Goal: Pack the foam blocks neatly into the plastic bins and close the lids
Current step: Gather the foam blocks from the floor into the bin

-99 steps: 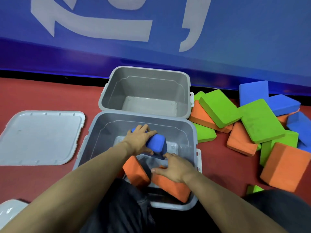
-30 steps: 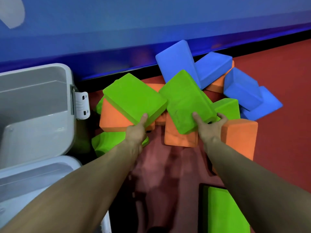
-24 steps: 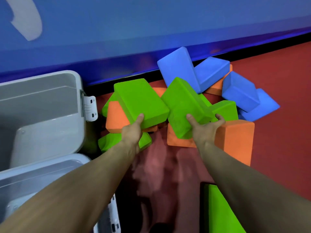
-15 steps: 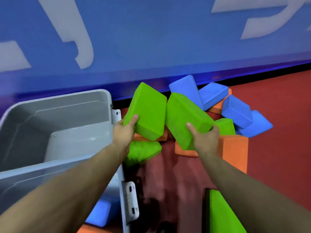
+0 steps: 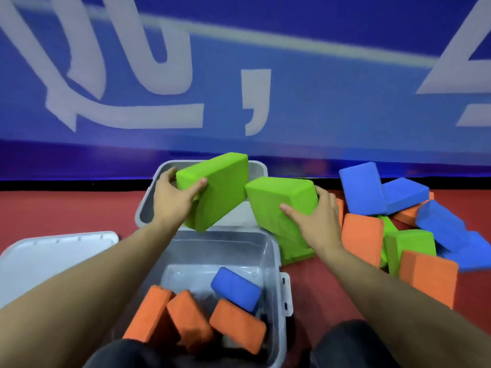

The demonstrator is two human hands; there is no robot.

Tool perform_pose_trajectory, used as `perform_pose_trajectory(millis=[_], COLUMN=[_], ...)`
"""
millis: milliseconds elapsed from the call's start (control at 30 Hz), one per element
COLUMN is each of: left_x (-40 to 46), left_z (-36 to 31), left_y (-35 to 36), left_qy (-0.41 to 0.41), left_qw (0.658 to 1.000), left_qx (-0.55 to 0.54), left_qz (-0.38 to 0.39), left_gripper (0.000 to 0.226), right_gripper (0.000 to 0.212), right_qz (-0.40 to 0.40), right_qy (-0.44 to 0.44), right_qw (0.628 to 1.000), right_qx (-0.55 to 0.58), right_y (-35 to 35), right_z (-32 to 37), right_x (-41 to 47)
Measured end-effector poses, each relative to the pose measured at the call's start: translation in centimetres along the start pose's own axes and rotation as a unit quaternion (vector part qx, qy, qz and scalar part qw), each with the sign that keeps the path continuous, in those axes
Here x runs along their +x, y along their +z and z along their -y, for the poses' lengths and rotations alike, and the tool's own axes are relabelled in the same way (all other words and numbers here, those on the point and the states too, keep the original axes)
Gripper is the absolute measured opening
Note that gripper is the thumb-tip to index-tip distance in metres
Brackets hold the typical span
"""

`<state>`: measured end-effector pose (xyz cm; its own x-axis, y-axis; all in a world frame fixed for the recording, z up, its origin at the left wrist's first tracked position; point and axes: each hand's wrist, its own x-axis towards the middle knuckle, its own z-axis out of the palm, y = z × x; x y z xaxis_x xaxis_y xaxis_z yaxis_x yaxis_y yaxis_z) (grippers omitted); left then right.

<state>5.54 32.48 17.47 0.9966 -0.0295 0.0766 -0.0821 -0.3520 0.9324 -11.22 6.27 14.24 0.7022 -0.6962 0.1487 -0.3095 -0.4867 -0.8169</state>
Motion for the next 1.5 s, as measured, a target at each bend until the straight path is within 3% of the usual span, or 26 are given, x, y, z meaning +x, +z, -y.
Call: perform_pose_trajectory(millis=[167, 400, 500, 633, 900, 1100, 1300, 1500], left_x=[-1.9, -3.4, -3.7, -2.9, -2.2, -2.0, -0.5, -1.1], left_z=[2.5, 8.6, 10.7, 12.1, 13.8, 16.4, 17.5, 20.1], left_y=[-8.1, -10.3, -9.3, -8.7, -9.3, -8.7, -6.1, -3.8], left_qy=[0.059, 0.109, 0.124, 0.155, 0.261, 0.184, 0.176, 0.093], left_qw=[0.995, 0.971, 0.959, 0.953, 0.902, 0.882, 0.795, 0.756], left_qx=[0.077, 0.193, 0.215, 0.220, 0.279, 0.351, 0.471, 0.490], left_qz=[-0.023, 0.086, 0.138, 0.137, 0.203, 0.254, 0.339, 0.423], left_gripper=[0.079, 0.087, 0.091, 0.088, 0.083, 0.089, 0.087, 0.087], right_gripper=[0.093, 0.093, 0.092, 0.093, 0.093, 0.083, 0.070, 0.072], right_qz=[0.057, 0.189, 0.191, 0.222, 0.269, 0.273, 0.287, 0.308], right_qy=[-0.063, -0.180, -0.155, -0.099, -0.072, -0.022, -0.030, -0.026], right_qw=[0.996, 0.947, 0.942, 0.936, 0.922, 0.946, 0.945, 0.939], right_qx=[-0.031, -0.190, -0.227, -0.254, -0.268, -0.171, -0.156, -0.148], right_y=[5.1, 10.7, 12.1, 13.4, 16.3, 17.5, 18.3, 19.1], right_z=[3.6, 3.9, 3.1, 1.1, -0.1, 0.3, 0.7, 0.2], right_x=[-3.9, -5.1, -4.6, -4.3, -5.1, -6.4, -7.5, -7.5])
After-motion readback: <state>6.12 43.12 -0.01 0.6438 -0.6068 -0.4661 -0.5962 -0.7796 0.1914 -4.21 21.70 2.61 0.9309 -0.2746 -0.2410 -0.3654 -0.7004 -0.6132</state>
